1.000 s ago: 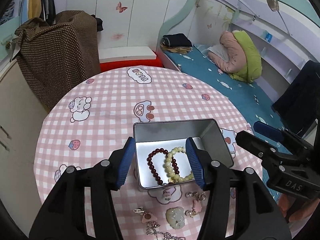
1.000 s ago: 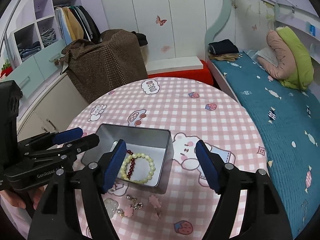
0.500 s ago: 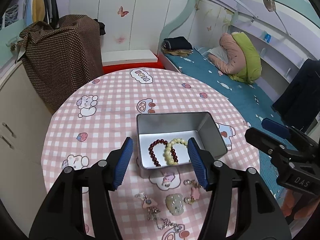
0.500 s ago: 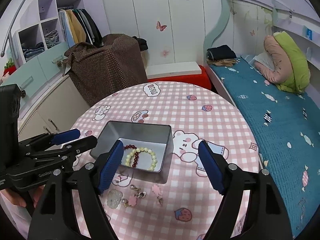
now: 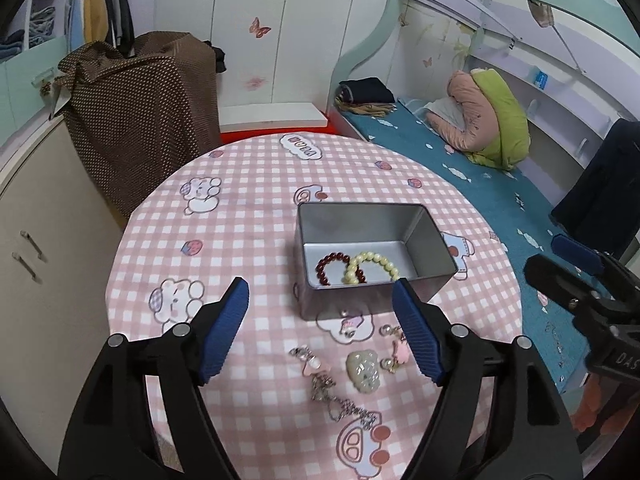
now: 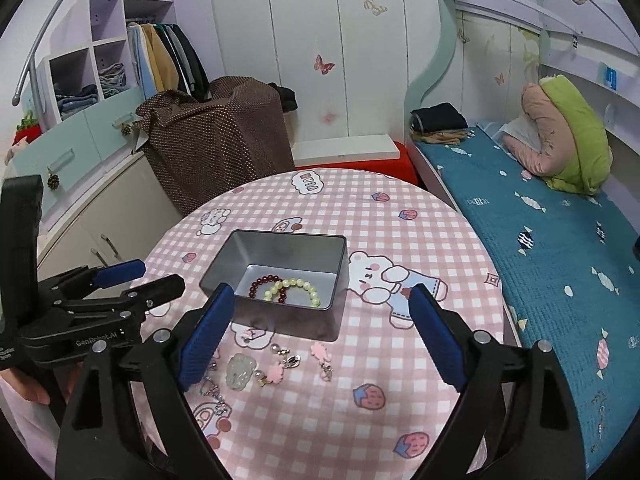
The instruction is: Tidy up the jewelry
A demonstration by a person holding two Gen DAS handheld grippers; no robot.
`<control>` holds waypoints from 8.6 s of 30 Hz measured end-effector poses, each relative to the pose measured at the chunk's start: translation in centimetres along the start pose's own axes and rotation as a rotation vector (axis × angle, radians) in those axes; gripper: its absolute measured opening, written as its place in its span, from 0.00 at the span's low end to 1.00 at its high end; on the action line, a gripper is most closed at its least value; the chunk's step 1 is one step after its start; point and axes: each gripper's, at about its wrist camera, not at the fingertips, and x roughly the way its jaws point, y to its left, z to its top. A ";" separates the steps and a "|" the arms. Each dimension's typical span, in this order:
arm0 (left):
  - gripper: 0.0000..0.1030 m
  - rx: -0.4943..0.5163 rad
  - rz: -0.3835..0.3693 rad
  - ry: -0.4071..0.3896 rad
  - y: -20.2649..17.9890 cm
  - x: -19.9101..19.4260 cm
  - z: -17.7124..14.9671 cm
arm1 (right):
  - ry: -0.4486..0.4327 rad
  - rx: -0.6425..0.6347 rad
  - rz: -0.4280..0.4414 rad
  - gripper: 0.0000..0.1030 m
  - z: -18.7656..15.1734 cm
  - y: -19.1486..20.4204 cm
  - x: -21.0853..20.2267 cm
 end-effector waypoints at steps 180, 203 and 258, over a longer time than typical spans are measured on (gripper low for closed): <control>0.74 -0.009 -0.015 0.034 0.3 3.8 2.5 | 0.029 -0.106 -0.093 0.80 1.6 -0.8 5.3; 0.86 0.006 0.025 0.048 0.4 0.6 -2.5 | 0.039 -0.089 -0.108 0.93 -1.9 0.7 1.8; 0.08 0.020 -0.024 0.060 1.1 1.8 -3.6 | 0.170 -0.084 0.069 0.87 -6.2 1.2 5.5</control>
